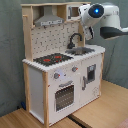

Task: Play with the kitchen

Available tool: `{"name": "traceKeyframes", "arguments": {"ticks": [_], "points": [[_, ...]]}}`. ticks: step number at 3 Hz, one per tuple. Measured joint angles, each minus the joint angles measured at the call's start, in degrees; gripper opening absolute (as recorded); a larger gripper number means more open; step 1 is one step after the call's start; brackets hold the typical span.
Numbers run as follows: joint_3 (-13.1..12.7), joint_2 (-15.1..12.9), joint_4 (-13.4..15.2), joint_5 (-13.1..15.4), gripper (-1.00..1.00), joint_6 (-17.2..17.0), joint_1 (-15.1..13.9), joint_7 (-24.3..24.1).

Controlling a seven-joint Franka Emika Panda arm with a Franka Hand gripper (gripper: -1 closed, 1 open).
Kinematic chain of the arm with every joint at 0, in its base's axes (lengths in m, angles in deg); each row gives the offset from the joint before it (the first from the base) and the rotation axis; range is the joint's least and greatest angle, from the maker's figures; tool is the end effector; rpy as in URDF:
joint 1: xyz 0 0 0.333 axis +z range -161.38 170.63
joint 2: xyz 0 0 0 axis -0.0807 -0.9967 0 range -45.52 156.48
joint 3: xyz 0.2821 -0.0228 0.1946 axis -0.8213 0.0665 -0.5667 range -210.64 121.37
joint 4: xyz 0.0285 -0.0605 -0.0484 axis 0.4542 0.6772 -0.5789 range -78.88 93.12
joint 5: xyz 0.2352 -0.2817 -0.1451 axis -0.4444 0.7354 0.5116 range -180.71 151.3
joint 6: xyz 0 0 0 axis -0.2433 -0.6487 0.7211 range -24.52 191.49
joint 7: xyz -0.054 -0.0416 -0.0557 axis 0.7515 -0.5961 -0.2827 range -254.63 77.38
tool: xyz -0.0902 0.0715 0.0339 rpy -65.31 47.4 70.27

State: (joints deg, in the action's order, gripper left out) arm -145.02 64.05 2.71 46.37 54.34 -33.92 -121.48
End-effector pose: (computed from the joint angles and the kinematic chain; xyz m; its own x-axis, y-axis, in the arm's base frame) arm 0.3072 0.4450 0.7264 0.6850 0.5425 0.4863 -0.0988 -0.5922 0.7997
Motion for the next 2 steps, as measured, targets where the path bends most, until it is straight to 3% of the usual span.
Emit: {"name": "traceKeyframes", "arguments": {"ticks": [2], "points": [[0.1, -4.0, -1.4, -7.2, 1.0, 3.2, -3.4, -8.2]]}}
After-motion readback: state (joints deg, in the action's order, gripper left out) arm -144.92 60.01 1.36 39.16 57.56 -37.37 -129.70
